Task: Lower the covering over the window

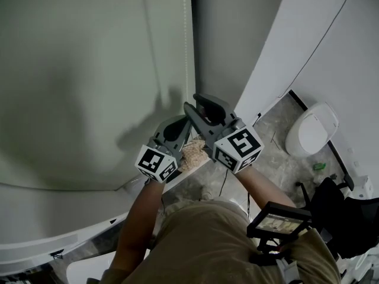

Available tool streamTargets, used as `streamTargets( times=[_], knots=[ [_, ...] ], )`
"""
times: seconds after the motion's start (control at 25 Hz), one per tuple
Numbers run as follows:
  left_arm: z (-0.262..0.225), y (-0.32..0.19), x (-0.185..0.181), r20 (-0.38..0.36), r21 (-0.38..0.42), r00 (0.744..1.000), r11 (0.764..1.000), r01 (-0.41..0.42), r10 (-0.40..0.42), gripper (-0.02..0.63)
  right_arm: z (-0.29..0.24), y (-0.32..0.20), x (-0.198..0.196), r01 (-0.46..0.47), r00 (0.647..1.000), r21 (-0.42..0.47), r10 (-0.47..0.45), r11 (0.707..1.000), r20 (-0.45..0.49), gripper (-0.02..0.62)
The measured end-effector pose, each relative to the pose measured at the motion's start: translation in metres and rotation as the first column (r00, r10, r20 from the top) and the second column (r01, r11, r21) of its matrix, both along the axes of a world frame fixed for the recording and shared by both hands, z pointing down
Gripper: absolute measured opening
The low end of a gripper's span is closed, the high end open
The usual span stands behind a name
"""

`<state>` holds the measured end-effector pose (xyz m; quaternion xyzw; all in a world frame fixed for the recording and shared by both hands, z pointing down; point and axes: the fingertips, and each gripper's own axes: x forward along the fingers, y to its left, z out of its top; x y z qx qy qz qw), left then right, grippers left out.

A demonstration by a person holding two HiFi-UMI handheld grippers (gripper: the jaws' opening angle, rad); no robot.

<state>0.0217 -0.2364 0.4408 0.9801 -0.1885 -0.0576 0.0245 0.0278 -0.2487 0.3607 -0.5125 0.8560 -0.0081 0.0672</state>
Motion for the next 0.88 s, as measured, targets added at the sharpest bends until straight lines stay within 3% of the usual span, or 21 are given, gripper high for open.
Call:
streamTargets(
  times=[0.12, 0.28, 0.4, 0.68, 0.8, 0.88],
  knots=[
    [0.014, -0.005, 0.004, 0.029, -0.023, 0.999, 0.999, -0.027, 0.027, 0.015, -0.010, -0.002, 0.006, -0.017, 1.000, 0.015, 0.017, 1.000, 0.018, 0.109],
    [0.035, -0.007, 0.005, 0.026, -0.074, 0.997, 0.995, -0.067, 0.069, 0.015, -0.015, -0.003, 0.013, -0.037, 0.999, 0.030, 0.037, 0.999, 0.000, 0.035],
    [0.034, -0.004, 0.010, 0.034, -0.068, 0.994, 0.993, -0.100, 0.102, 0.015, -0.014, -0.006, 0.019, -0.056, 0.998, 0.021, 0.056, 0.998, -0.003, 0.009],
    [0.034, -0.011, 0.020, 0.033, -0.070, 0.992, 0.990, -0.122, 0.124, 0.015, -0.031, 0.001, 0.021, -0.025, 0.999, 0.098, 0.023, 0.995, 0.026, 0.023],
    [0.037, -0.010, 0.022, 0.037, -0.071, 0.991, 0.989, -0.129, 0.131, 0.015, -0.029, -0.002, 0.019, -0.020, 1.000, 0.089, 0.019, 0.996, 0.009, 0.077],
    [0.043, -0.011, 0.020, 0.052, -0.077, 0.990, 0.989, -0.125, 0.129, 0.015, -0.025, -0.006, 0.018, -0.035, 0.999, 0.067, 0.036, 0.997, -0.011, 0.077]
  ],
)
